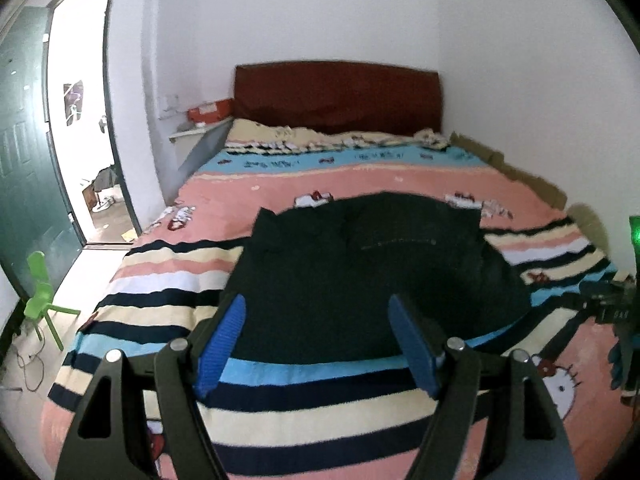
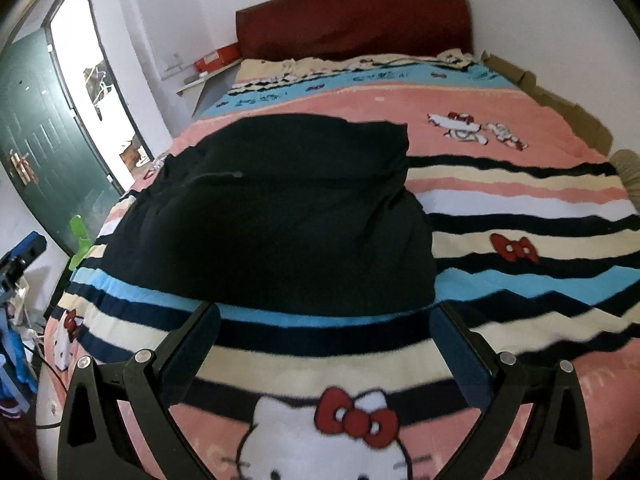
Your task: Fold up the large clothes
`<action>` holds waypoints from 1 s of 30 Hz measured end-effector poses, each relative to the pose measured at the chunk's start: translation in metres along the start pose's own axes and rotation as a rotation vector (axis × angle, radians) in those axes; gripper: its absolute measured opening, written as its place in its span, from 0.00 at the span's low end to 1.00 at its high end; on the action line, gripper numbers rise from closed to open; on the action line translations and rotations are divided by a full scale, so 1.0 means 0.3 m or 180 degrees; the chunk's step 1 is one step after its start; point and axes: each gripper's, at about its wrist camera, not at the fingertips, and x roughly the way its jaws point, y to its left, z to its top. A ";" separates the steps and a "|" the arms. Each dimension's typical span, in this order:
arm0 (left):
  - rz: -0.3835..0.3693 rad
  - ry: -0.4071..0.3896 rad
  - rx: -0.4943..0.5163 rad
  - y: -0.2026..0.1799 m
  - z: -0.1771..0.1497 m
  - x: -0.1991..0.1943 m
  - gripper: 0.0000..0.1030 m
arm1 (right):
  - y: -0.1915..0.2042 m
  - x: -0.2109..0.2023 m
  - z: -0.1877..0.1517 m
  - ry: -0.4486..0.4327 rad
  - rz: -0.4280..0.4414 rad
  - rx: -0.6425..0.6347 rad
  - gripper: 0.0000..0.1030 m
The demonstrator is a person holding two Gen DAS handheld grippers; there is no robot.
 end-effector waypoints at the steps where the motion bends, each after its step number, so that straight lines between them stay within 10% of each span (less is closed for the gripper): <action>1: 0.0018 -0.0042 -0.0016 0.009 -0.002 -0.033 0.72 | 0.012 -0.026 -0.005 -0.0026 -0.0005 -0.0014 0.99; 15: 0.0394 -0.0251 -0.0075 0.122 -0.082 -0.255 0.72 | 0.201 -0.214 -0.068 -0.0210 -0.0054 -0.0400 0.99; 30: 0.0106 0.0506 -0.0488 0.269 -0.101 0.088 0.72 | -0.064 -0.079 -0.004 -0.0211 -0.0140 -0.0021 0.99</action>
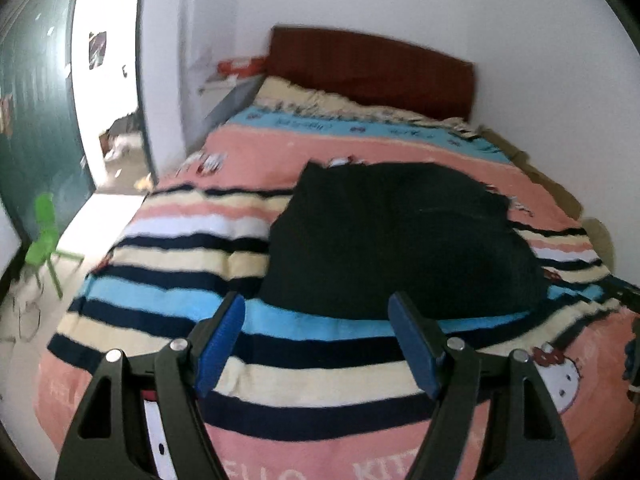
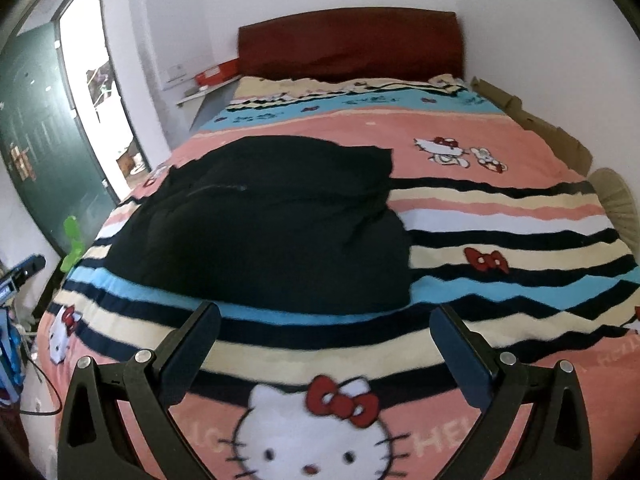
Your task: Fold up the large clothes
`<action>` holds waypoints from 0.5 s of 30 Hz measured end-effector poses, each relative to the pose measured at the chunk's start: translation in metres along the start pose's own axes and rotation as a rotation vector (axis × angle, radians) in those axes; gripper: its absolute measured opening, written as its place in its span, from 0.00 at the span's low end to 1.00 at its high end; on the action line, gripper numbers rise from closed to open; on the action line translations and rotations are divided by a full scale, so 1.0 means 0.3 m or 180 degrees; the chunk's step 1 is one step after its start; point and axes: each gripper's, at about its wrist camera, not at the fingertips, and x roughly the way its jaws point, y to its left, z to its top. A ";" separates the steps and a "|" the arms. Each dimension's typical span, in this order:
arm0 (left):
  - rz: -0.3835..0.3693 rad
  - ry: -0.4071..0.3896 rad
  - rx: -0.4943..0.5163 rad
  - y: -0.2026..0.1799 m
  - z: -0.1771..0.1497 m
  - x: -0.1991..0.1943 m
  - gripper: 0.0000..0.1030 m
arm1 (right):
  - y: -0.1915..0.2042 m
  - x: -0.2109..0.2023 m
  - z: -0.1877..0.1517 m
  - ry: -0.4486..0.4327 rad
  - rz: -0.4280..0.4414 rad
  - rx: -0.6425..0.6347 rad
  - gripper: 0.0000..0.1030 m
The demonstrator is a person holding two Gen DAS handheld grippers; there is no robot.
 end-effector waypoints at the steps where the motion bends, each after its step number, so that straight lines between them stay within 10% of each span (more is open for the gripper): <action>1: 0.0029 0.0064 -0.0098 0.034 0.006 0.029 0.72 | -0.030 0.009 0.011 -0.0014 -0.0011 0.0037 0.99; 15: -0.0535 0.0607 -0.0912 0.350 0.155 0.330 0.71 | -0.290 0.260 0.138 0.0059 0.0119 0.0497 0.99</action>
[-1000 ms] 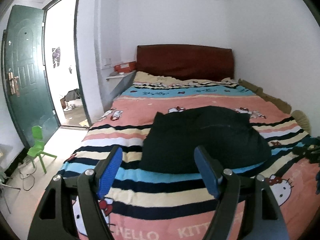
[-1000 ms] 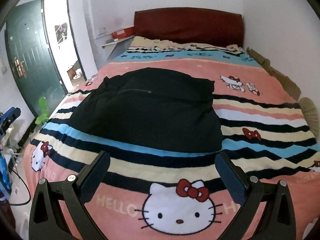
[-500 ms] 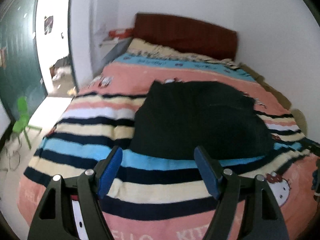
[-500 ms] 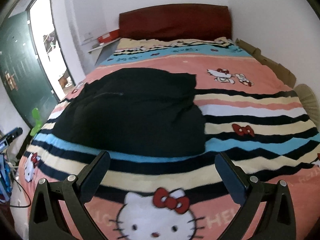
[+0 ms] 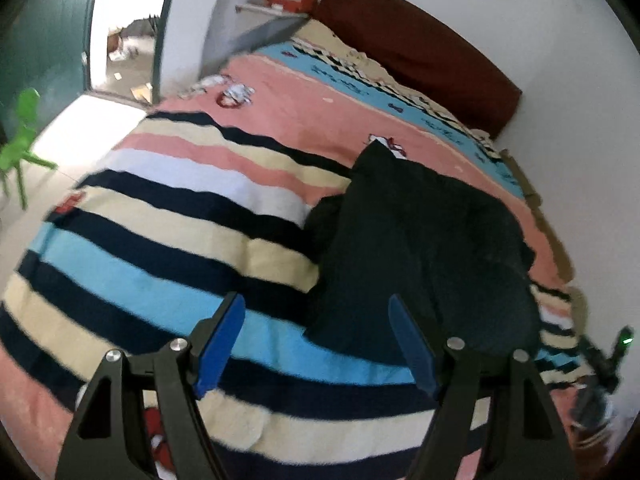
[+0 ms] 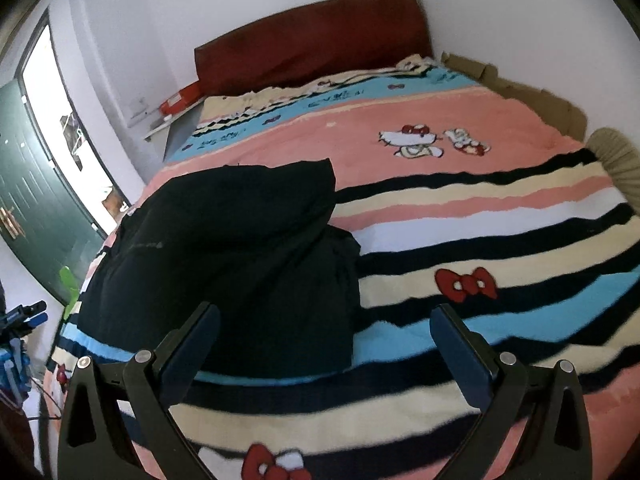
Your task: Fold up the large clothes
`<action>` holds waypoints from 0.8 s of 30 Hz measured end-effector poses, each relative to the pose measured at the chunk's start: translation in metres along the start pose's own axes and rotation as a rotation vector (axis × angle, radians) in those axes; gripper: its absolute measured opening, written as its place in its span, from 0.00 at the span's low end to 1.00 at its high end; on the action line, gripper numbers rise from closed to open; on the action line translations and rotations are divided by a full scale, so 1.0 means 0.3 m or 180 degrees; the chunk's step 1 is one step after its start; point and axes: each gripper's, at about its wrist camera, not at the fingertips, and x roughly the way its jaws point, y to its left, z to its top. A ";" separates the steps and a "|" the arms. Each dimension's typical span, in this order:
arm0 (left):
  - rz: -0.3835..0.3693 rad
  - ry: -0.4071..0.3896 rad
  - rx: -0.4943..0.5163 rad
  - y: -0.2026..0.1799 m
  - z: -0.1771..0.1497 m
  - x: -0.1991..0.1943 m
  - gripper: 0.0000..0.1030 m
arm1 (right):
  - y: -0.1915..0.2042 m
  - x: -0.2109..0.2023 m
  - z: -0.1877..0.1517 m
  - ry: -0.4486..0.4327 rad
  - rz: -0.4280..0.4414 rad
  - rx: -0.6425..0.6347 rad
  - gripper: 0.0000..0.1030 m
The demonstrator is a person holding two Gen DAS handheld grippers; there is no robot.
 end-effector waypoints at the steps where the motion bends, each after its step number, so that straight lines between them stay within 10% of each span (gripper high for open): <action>1: -0.0066 0.0034 -0.0033 0.004 0.014 0.016 0.71 | -0.005 0.019 0.005 0.0013 0.0014 0.0014 0.99; 24: -0.1333 0.0543 -0.0606 0.035 0.225 0.458 0.71 | -0.024 0.388 0.136 0.0493 0.0424 0.0054 0.99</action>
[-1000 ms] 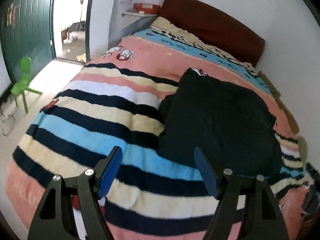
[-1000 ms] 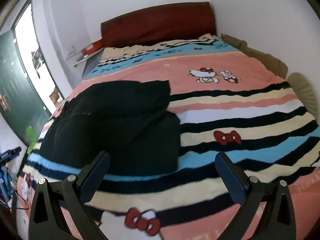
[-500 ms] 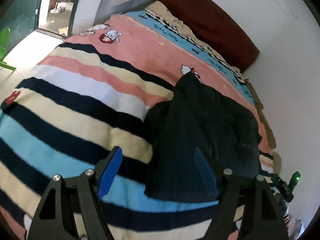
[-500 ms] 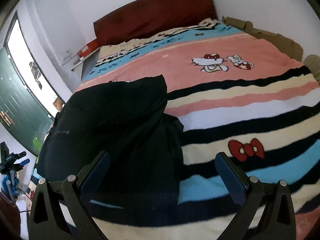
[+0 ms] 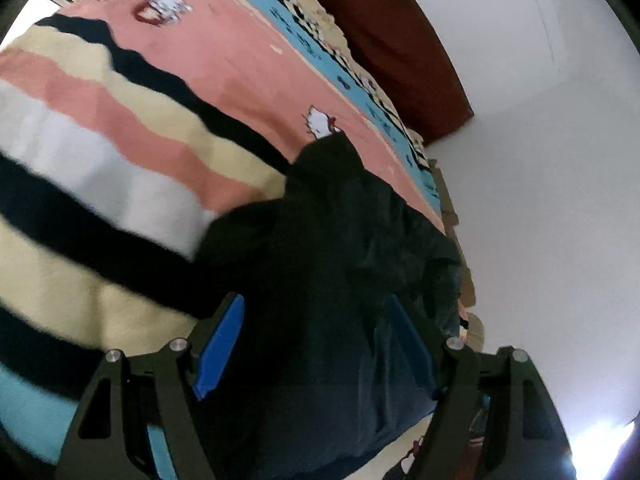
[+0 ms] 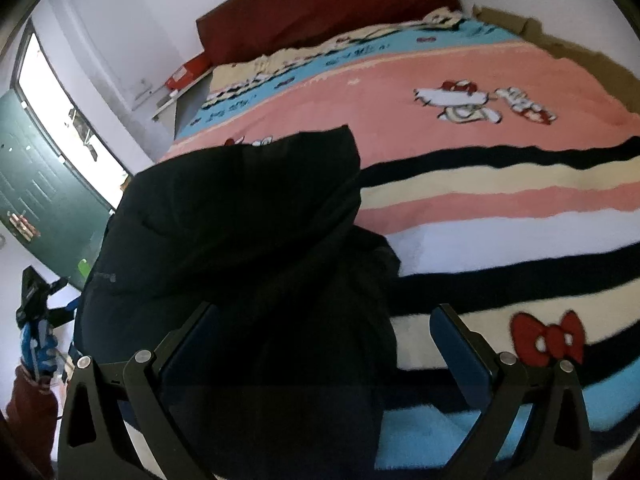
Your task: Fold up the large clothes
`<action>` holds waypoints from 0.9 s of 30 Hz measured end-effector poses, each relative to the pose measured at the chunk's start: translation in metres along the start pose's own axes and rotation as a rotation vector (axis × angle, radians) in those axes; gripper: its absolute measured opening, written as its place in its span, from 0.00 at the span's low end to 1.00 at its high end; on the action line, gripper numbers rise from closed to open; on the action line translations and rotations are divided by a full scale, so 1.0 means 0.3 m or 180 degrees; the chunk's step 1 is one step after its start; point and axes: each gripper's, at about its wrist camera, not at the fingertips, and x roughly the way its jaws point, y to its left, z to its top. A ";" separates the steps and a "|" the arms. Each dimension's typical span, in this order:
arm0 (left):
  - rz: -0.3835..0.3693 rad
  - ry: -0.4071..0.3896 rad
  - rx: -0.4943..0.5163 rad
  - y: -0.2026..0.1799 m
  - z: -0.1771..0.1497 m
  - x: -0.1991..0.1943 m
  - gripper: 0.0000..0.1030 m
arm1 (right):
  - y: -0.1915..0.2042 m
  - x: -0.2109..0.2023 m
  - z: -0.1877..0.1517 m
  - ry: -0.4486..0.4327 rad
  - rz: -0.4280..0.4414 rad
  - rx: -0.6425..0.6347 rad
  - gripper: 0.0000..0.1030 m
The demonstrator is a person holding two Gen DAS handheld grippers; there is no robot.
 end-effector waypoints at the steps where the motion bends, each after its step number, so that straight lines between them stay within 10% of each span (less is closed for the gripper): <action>1: -0.0018 0.0074 0.0031 -0.004 0.010 0.030 0.71 | -0.008 0.020 0.012 0.0039 0.0061 0.0024 0.99; 20: -0.0597 0.0994 -0.0047 0.023 -0.048 0.289 0.87 | -0.089 0.361 -0.009 0.1006 0.1326 0.0537 1.00; 27: -0.0206 0.0605 0.0294 -0.075 -0.141 0.320 1.00 | -0.049 0.377 -0.047 0.0899 0.1169 0.0400 1.00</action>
